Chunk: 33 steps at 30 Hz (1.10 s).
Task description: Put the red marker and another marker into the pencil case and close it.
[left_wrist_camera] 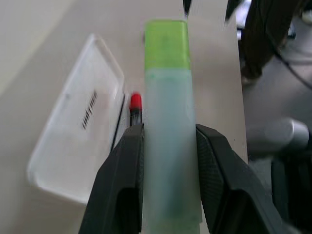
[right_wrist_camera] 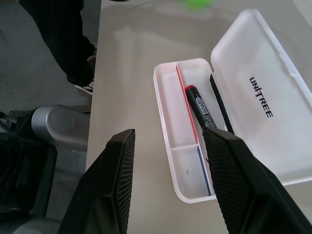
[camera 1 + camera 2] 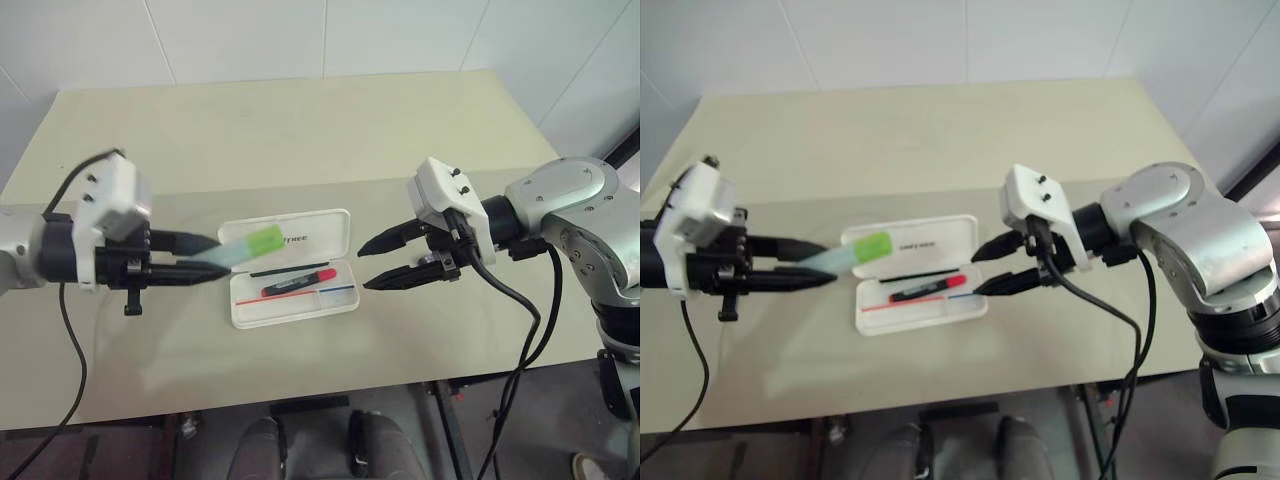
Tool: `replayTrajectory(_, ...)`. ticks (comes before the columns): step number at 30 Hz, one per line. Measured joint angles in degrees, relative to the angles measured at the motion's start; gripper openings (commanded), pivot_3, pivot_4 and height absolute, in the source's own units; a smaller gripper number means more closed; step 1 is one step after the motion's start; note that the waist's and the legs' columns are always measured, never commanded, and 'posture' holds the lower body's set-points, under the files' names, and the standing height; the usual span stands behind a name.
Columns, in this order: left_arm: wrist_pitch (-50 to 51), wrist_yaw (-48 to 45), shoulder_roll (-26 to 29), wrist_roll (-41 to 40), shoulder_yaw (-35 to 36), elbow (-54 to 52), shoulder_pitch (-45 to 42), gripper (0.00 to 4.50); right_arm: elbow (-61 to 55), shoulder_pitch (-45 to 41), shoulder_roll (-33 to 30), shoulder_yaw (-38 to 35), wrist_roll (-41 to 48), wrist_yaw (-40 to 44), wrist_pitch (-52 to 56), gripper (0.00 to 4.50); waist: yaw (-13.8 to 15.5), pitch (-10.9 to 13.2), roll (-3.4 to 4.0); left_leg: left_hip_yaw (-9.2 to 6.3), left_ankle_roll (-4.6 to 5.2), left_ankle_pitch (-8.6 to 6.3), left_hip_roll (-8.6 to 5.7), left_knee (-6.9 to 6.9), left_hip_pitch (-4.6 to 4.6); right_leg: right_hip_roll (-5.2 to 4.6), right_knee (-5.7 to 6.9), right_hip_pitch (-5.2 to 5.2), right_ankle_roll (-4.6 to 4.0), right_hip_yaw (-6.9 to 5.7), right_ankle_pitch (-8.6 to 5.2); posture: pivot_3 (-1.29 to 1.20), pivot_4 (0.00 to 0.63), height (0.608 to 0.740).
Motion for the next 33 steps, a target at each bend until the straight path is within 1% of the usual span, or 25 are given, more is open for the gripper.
replayTrajectory(4, -6.7, -3.0, 0.4, 6.5, -5.7, 1.0, -0.4, 1.1, -1.8, 0.6, -1.2, -0.1, 1.7, -0.6, 1.2, 2.34, 0.2, 0.0, 0.0, 0.03, 0.08, -0.05, 0.0, 0.03, 0.0, 0.0, -0.01, 0.0, 0.0, 0.04, 0.0, 0.0, 0.15, 0.74)
replayTrajectory(7, -9.4, -3.3, -0.6, 9.6, -9.7, 1.0, -1.3, 1.1, -2.7, 0.6, -1.1, -0.1, 2.9, -2.2, 2.1, 2.34, 0.2, 0.0, 0.0, 0.06, 0.12, -0.07, 0.0, 0.04, -0.01, 0.0, -0.01, 0.0, 0.0, 0.07, 0.0, 0.0, 0.15, 0.74)
replayTrajectory(17, -14.5, -1.5, -9.1, 20.9, -21.6, 3.9, -8.3, 1.1, -4.9, 2.8, -0.9, -0.9, 6.4, -7.3, 3.7, 2.34, 0.3, 0.0, 0.0, 0.07, 0.12, -0.07, 0.0, 0.11, -0.02, 0.03, 0.13, 0.0, 0.03, 0.09, 0.02, 0.0, 0.15, 0.74)
replayTrajectory(21, -14.1, -0.2, -11.6, 22.8, -22.9, 4.0, -8.8, 1.1, -5.0, 2.9, -0.9, -0.9, 7.0, -7.9, 3.7, 2.34, 0.2, 0.0, 0.0, 0.06, 0.12, -0.07, 0.06, 0.11, -0.02, 0.07, 0.25, 0.0, 0.03, 0.1, 0.02, 0.0, 0.15, 0.74)
replayTrajectory(25, -11.6, 1.7, -13.1, 23.5, -23.7, 2.9, -8.4, 1.1, -5.0, 2.9, -1.1, -0.9, 7.6, -8.1, 3.6, 2.34, 0.3, 0.0, 0.0, 0.06, 0.12, -0.07, 0.05, 0.16, -0.01, 0.06, 0.3, 0.01, 0.04, 0.12, 0.02, 0.0, 0.15, 0.74)
replayTrajectory(33, -5.7, 6.3, -14.3, 25.6, -25.8, -0.5, -5.4, 1.1, -4.7, 2.9, -1.6, -0.9, 7.6, -7.1, 3.1, 2.34, 0.3, 0.0, 0.0, 0.06, 0.13, -0.07, 0.05, 0.17, -0.01, 0.06, 0.32, 0.01, 0.04, 0.13, 0.02, 0.0, 0.15, 0.74)
